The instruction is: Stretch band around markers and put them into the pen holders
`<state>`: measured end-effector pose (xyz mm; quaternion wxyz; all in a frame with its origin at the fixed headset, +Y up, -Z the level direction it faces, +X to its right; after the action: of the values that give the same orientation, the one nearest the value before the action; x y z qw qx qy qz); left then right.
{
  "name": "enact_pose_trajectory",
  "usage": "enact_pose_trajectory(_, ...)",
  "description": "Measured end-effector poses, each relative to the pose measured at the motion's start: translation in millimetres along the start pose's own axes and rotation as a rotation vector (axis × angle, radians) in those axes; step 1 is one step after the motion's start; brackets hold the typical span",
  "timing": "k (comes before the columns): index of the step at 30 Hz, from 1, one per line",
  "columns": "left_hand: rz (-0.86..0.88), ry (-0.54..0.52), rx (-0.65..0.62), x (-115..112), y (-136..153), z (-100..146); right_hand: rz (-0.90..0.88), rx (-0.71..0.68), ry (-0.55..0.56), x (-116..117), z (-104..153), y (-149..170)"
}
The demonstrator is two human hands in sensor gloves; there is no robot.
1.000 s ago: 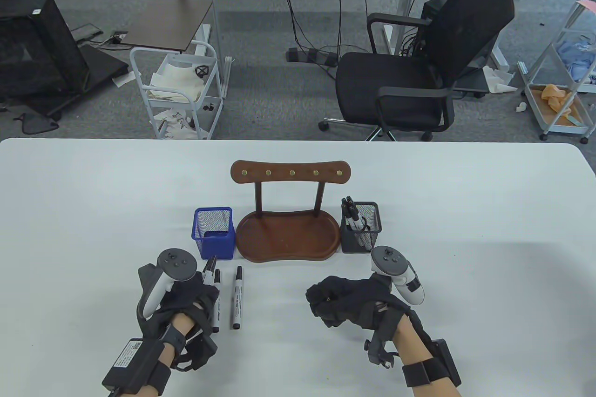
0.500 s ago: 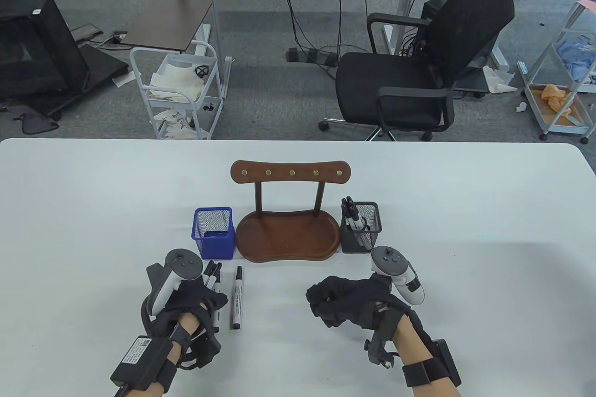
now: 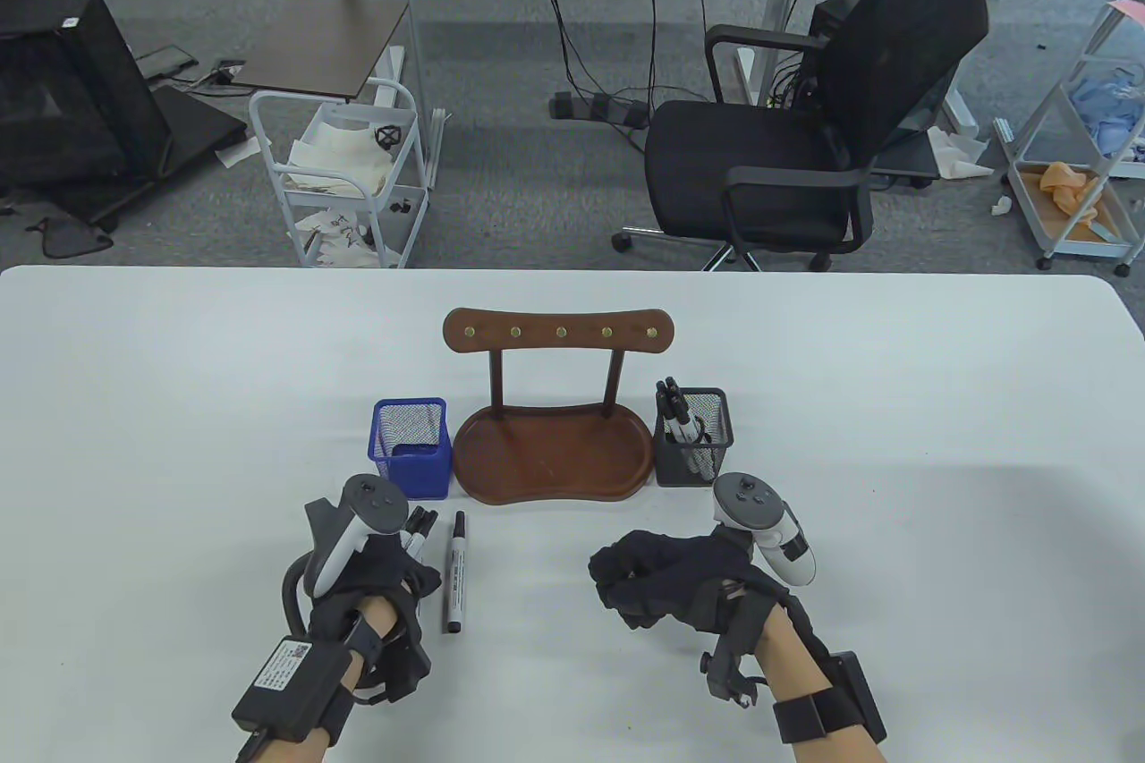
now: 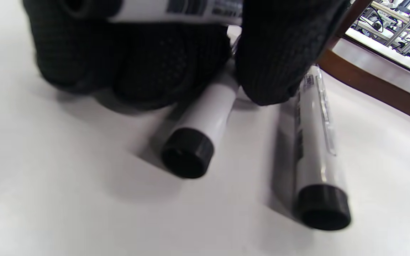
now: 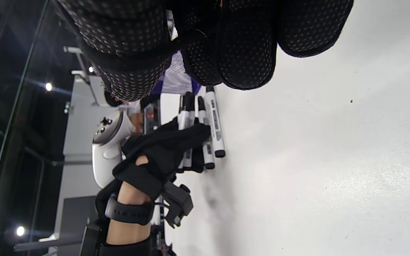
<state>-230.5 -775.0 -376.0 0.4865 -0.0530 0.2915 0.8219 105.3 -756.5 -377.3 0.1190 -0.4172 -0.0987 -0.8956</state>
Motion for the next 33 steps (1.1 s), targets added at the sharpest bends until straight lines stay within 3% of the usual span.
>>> enact_pose_trajectory(12,0.006,0.002,-0.025,2.5,1.8,-2.9,-0.004,0.01,0.0,0.1,0.0,0.9)
enact_pose_trajectory(18,0.07,0.089,-0.072,6.8,8.9,-2.3,-0.005,0.01,-0.001,-0.1,0.0,1.0)
enact_pose_trajectory(26,0.182,0.182,-0.191,8.2,-4.4,6.1,-0.005,0.01,0.001,-0.7,0.0,1.2)
enact_pose_trajectory(33,0.198,0.171,-0.232,13.8,-16.7,13.2,-0.007,0.006,-0.003,-1.0,0.0,1.1)
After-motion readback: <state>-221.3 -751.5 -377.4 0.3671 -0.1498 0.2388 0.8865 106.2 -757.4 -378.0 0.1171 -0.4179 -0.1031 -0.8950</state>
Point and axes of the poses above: the tracker on the back of each hand, its own y axis roughly to the little-finger side, its own z axis roughly from the fingertips to the wrist, x = y × z, the point moved 4 cm from there along -z, roughly from the wrist to the fingertips, and after that the axes turned 3 degrees about z, right-handed, at the moved point
